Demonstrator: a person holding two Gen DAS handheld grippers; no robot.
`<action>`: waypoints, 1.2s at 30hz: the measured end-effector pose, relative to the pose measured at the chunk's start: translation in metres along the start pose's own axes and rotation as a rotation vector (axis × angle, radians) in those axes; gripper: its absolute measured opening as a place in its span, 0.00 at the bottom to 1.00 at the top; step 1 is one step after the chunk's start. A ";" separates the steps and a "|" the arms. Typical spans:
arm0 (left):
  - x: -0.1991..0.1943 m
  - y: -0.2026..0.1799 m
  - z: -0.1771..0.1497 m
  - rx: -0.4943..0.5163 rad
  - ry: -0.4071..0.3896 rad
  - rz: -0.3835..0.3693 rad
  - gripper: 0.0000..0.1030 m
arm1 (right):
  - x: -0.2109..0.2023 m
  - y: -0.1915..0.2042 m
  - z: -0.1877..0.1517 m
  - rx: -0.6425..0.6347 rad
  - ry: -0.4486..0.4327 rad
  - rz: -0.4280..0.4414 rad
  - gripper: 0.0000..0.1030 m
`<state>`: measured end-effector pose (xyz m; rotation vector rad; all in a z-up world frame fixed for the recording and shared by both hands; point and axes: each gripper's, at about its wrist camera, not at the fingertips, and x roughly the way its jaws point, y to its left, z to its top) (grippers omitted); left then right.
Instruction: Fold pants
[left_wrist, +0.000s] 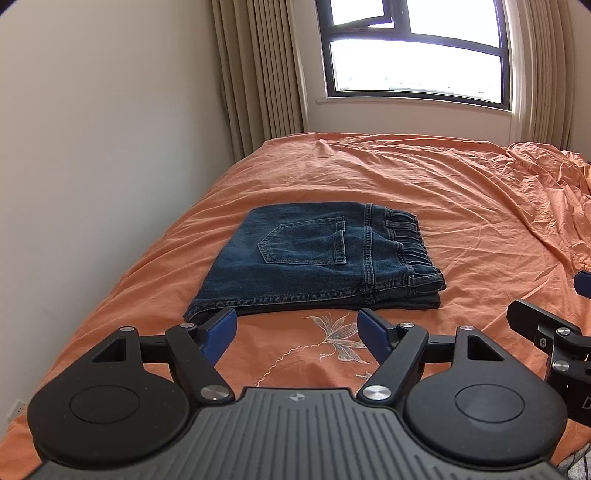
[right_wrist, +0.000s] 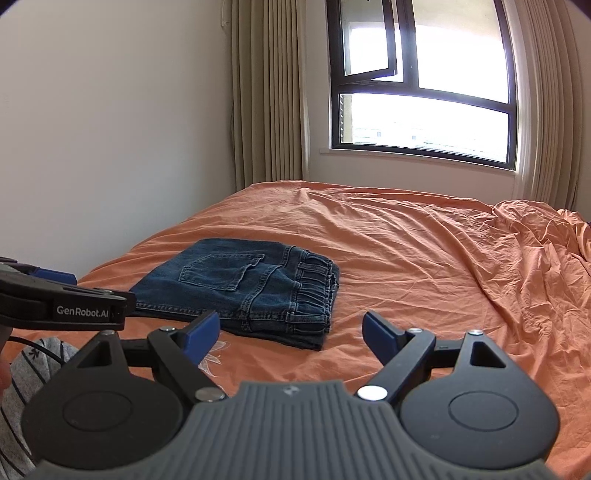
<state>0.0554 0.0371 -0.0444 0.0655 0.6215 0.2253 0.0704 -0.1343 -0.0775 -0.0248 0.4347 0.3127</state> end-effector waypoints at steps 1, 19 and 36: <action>0.000 0.000 0.000 -0.001 0.000 -0.003 0.84 | -0.001 -0.001 0.001 0.002 -0.004 -0.003 0.78; -0.009 -0.001 0.002 0.005 -0.014 -0.005 0.84 | -0.021 0.006 0.008 -0.021 -0.052 0.006 0.78; -0.012 -0.002 0.003 0.006 -0.018 -0.006 0.84 | -0.027 0.007 0.011 -0.021 -0.068 0.009 0.78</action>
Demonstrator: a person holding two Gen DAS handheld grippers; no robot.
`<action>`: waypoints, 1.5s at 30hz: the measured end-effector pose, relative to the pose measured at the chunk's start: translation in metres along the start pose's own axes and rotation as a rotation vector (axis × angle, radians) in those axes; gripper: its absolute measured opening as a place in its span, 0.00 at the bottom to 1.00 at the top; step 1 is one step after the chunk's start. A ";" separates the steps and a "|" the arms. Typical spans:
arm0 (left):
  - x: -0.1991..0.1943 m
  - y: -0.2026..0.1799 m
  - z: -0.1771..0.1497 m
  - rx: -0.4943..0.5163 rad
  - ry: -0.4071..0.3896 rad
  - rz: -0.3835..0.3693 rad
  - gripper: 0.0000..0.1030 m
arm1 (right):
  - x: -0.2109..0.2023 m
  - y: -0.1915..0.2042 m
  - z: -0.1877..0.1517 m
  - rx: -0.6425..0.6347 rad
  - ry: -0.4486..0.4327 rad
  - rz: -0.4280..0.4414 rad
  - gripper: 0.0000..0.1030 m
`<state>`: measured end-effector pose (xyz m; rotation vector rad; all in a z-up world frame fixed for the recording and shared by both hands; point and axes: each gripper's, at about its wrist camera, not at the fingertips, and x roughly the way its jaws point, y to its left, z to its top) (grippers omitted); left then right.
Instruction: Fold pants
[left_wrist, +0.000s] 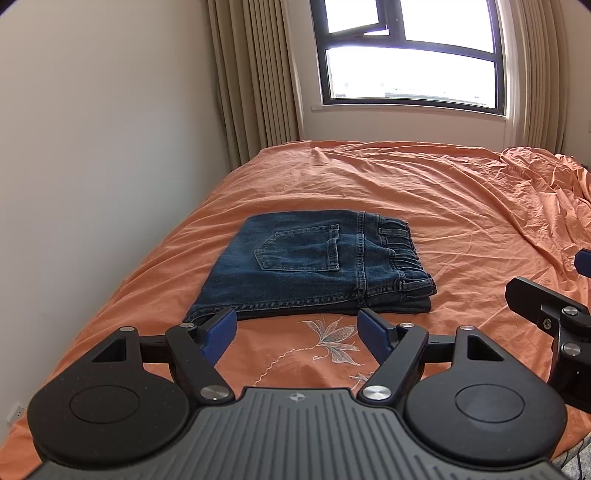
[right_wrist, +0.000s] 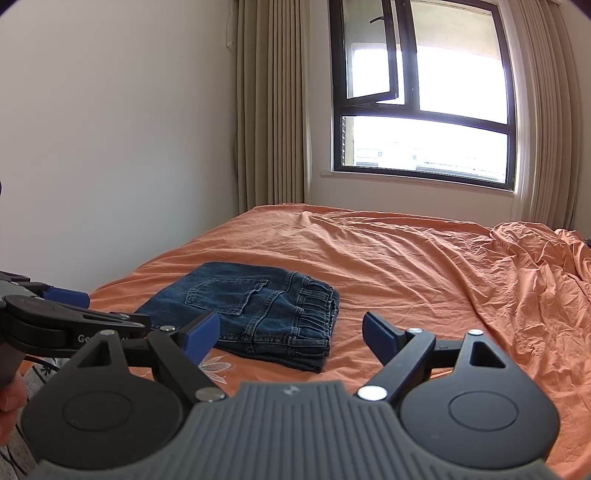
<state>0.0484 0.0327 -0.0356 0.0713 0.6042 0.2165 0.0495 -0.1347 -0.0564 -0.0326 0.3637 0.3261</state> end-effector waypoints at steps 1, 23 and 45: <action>0.000 0.000 0.000 0.000 0.000 0.000 0.84 | 0.000 0.000 0.000 0.000 0.000 0.001 0.79; -0.001 0.001 0.001 0.007 0.002 -0.012 0.84 | -0.004 -0.003 0.001 0.010 0.002 0.006 0.79; -0.002 -0.001 0.001 0.015 0.000 -0.015 0.84 | -0.006 -0.004 0.001 0.022 -0.005 0.004 0.79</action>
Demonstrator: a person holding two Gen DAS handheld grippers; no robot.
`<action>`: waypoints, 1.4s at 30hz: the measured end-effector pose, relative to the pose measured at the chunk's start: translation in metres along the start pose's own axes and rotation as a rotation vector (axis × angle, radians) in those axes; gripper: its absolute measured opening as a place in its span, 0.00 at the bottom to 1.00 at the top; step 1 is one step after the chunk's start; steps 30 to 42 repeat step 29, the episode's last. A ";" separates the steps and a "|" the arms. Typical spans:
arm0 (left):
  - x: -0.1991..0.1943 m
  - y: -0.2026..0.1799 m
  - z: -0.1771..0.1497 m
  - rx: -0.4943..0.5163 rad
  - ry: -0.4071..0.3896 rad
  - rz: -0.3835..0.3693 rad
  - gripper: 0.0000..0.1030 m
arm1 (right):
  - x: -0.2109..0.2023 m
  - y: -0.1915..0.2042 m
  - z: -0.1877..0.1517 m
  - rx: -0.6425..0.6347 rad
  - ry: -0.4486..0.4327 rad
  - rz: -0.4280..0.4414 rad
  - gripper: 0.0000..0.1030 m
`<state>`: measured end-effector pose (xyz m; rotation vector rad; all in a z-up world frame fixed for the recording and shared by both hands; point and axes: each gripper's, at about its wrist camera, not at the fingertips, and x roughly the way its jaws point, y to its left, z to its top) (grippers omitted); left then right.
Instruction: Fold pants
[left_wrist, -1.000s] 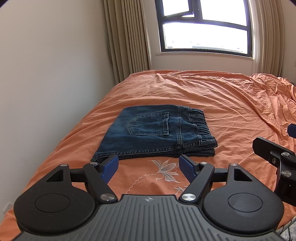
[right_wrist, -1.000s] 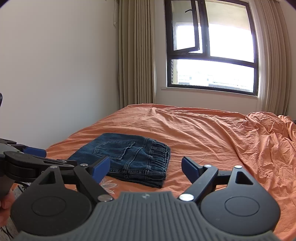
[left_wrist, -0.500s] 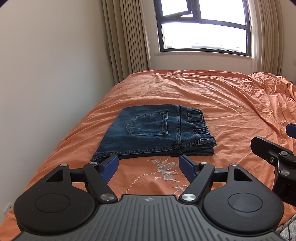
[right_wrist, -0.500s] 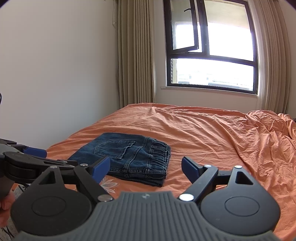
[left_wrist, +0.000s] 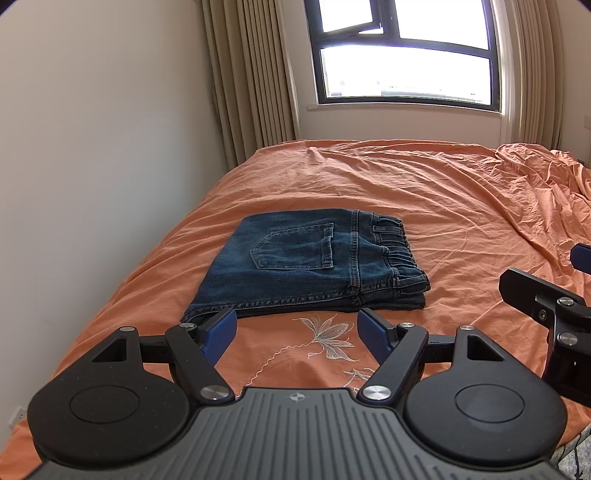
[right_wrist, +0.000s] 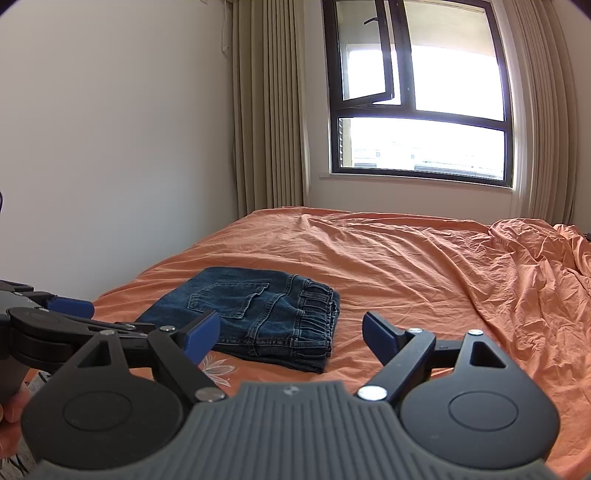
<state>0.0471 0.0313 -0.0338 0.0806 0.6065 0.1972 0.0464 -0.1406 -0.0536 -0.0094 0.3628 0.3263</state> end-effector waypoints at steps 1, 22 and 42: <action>0.000 0.000 0.000 0.000 0.000 -0.001 0.84 | 0.000 0.000 0.000 0.000 0.001 0.000 0.79; -0.001 0.002 0.006 0.008 -0.007 0.002 0.84 | -0.003 0.003 0.002 -0.001 -0.007 0.006 0.79; -0.002 0.000 0.010 0.018 -0.021 0.001 0.84 | -0.004 0.003 0.003 0.007 0.002 0.000 0.79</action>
